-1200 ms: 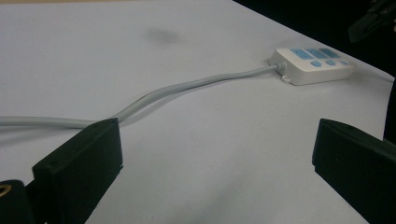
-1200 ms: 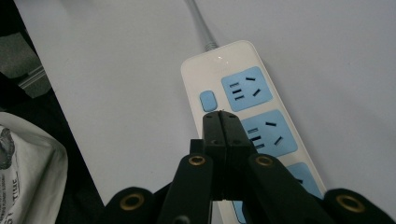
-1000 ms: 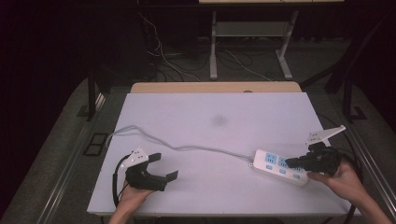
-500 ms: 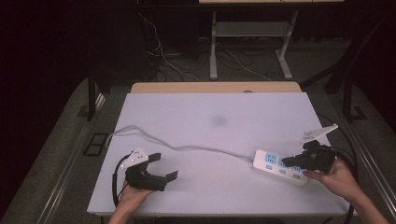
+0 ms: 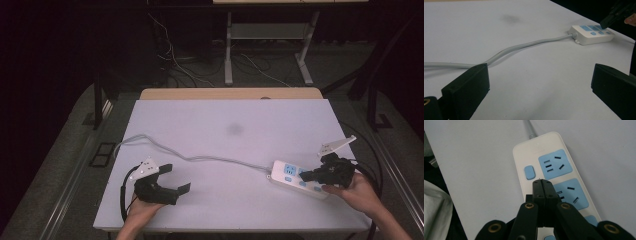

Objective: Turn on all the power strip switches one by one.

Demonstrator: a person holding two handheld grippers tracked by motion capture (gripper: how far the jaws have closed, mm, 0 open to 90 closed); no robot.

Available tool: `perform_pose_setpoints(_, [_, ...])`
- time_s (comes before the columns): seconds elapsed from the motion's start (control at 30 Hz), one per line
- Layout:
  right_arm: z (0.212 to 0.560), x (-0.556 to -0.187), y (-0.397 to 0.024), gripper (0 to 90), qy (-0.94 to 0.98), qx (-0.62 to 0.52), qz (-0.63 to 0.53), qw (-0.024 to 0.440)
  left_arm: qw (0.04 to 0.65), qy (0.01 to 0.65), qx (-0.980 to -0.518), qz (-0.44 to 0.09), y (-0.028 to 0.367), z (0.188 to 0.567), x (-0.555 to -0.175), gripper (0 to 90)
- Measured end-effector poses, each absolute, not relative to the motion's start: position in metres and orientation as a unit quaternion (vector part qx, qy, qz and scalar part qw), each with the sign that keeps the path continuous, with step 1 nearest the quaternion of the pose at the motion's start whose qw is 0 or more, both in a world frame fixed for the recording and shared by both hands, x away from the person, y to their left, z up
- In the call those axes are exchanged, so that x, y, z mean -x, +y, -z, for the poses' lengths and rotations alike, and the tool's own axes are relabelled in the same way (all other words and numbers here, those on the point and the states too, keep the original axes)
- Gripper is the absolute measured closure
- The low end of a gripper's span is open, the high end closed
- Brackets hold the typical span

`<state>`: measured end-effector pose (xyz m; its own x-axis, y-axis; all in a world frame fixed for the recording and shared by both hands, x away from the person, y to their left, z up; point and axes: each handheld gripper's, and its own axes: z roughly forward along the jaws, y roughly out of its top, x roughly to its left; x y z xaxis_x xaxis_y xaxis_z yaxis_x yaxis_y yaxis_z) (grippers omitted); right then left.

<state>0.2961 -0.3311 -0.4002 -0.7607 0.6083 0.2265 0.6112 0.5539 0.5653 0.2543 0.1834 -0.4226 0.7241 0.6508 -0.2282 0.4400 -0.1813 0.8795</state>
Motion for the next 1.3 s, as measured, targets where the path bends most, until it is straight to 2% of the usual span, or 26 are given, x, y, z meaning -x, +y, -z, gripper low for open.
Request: perform_pose_setpoints(1.3, [0.418, -0.292, -0.338, 90.0, -0.870, 0.349, 0.348, 0.010, 0.531, 0.357, -0.762, -0.100, 0.183, 0.422, -0.254, 0.2])
